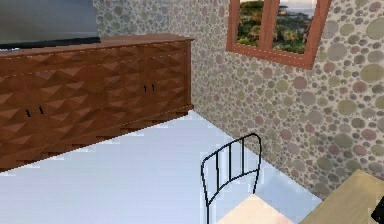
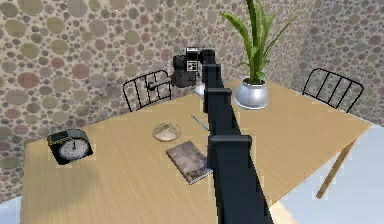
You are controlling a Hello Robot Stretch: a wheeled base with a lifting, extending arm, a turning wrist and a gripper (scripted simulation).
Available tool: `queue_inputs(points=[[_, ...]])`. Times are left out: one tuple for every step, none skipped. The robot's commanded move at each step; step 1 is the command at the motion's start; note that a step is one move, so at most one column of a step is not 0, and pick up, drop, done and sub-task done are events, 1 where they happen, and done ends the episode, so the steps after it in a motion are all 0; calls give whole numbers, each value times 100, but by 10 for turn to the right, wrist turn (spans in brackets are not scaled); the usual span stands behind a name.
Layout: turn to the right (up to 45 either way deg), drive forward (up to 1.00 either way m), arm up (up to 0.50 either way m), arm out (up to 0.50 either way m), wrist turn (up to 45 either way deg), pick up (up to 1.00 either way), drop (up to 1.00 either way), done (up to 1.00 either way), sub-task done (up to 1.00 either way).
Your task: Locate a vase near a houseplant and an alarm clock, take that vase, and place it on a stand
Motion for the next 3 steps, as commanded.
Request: queue_inputs(points=[[0, 0, -30, 0, 0, 0, 0, 0, 0], [0, 0, 0, 0, 0, 100, 0, 0, 0], [0, 0, 10, 0, 0, 0, 0, 0, 0]])
